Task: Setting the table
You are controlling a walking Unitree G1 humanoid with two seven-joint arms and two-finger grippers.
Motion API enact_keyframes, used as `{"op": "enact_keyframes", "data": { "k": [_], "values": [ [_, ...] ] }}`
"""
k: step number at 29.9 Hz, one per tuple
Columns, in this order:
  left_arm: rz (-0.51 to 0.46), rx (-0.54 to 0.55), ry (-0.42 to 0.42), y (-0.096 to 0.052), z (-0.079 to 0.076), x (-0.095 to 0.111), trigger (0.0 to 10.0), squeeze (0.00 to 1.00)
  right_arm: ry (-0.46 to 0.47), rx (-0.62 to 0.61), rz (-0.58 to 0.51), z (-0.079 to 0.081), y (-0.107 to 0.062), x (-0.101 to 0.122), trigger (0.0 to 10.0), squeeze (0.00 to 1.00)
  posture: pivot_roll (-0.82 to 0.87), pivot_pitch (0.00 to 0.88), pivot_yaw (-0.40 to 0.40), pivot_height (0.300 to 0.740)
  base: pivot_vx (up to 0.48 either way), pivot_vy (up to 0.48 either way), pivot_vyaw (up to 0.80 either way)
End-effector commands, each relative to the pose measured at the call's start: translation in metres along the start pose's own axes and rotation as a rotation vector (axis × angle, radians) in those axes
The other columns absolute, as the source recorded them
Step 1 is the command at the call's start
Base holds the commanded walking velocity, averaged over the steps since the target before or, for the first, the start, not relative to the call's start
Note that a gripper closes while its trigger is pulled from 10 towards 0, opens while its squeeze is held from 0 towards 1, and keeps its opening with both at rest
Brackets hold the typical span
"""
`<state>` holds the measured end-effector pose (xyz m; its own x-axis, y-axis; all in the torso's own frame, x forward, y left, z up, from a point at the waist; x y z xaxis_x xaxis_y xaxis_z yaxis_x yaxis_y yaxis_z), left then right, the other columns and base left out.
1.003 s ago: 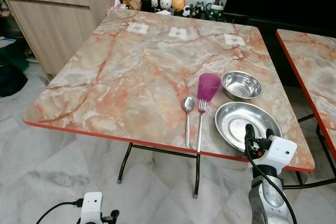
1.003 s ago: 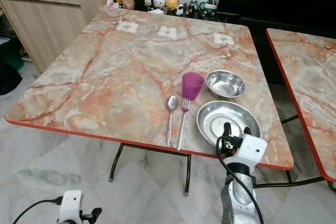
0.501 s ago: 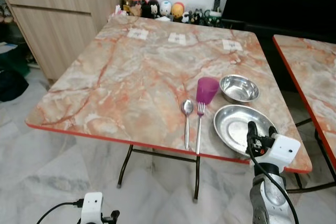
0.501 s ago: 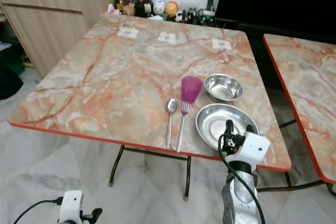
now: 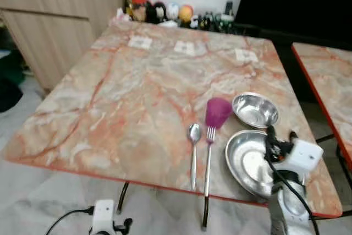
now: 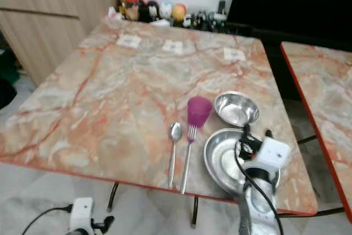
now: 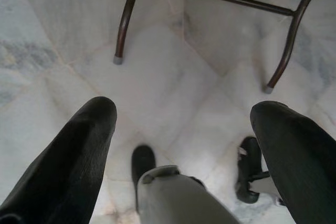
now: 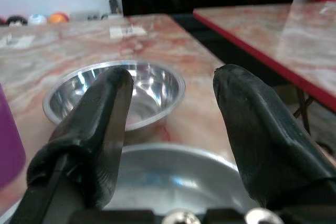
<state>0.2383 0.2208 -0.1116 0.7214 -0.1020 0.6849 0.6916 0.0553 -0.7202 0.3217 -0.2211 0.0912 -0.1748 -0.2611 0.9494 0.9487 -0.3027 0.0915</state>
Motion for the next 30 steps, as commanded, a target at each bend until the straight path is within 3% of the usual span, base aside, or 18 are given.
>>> {"op": "enact_keyframes", "data": {
  "k": [1, 6, 11, 14, 18, 23, 27, 30],
  "values": [
    [0.033, 0.020, -0.003, -0.004, 0.007, -0.012, 10.0, 0.00, 0.002, -0.015, -0.015, -0.002, -0.004, 0.005, 10.0, 0.00, 0.08, 0.048, -0.113, 0.740, 0.000, 0.000, 0.00],
    [0.036, 0.023, -0.001, -0.004, 0.008, -0.014, 10.0, 0.00, -0.010, -0.065, -0.015, -0.019, -0.020, 0.012, 10.0, 0.00, 0.08, 0.053, -0.112, 0.740, 0.000, 0.000, 0.00],
    [0.040, 0.021, 0.003, -0.004, 0.008, -0.015, 10.0, 0.00, -0.008, -0.136, -0.003, -0.051, -0.033, 0.024, 10.0, 0.00, 0.07, 0.057, -0.107, 0.740, 0.000, 0.000, 0.00],
    [0.041, 0.017, 0.007, -0.004, 0.007, -0.015, 10.0, 0.00, 0.040, -0.184, 0.033, -0.074, -0.034, 0.027, 10.0, 0.00, 0.06, 0.057, -0.103, 0.740, 0.000, 0.000, 0.00],
    [0.040, 0.009, 0.013, -0.004, 0.006, -0.014, 10.0, 0.00, 0.073, -0.137, 0.154, -0.082, -0.025, 0.011, 10.0, 0.00, 0.07, 0.051, -0.090, 0.740, 0.000, 0.000, 0.00],
    [0.026, 0.019, 0.035, -0.002, 0.011, -0.007, 10.0, 0.00, 0.145, -0.118, 0.178, -0.063, -0.012, -0.006, 10.0, 0.00, 0.10, 0.046, -0.071, 0.740, 0.000, 0.000, 0.00],
    [0.021, 0.041, 0.031, -0.003, 0.022, -0.004, 10.0, 0.00, 0.199, -0.107, 0.212, -0.047, -0.017, -0.020, 10.0, 0.00, 0.12, 0.044, -0.054, 0.740, 0.000, 0.000, 0.00],
    [0.025, 0.046, 0.035, -0.004, 0.025, -0.005, 10.0, 0.00, 0.226, -0.108, 0.225, -0.045, -0.019, -0.023, 10.0, 0.00, 0.11, 0.042, -0.040, 0.740, 0.000, 0.000, 0.00]
  ]
}}
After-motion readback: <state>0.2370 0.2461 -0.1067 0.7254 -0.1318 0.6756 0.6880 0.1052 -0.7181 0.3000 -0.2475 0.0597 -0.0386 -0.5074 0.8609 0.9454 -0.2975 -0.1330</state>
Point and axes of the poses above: a point about 5 cm out from each wrist's last joint towards the gripper, its own y axis pointing out of the wrist towards the gripper, its own x axis along the axis of the wrist's last joint, z = x × y, the point moved 6 cm from there along y, pointing out of the wrist towards the gripper, and after that the axes turned 8 degrees about y, right-handed, at the moved point
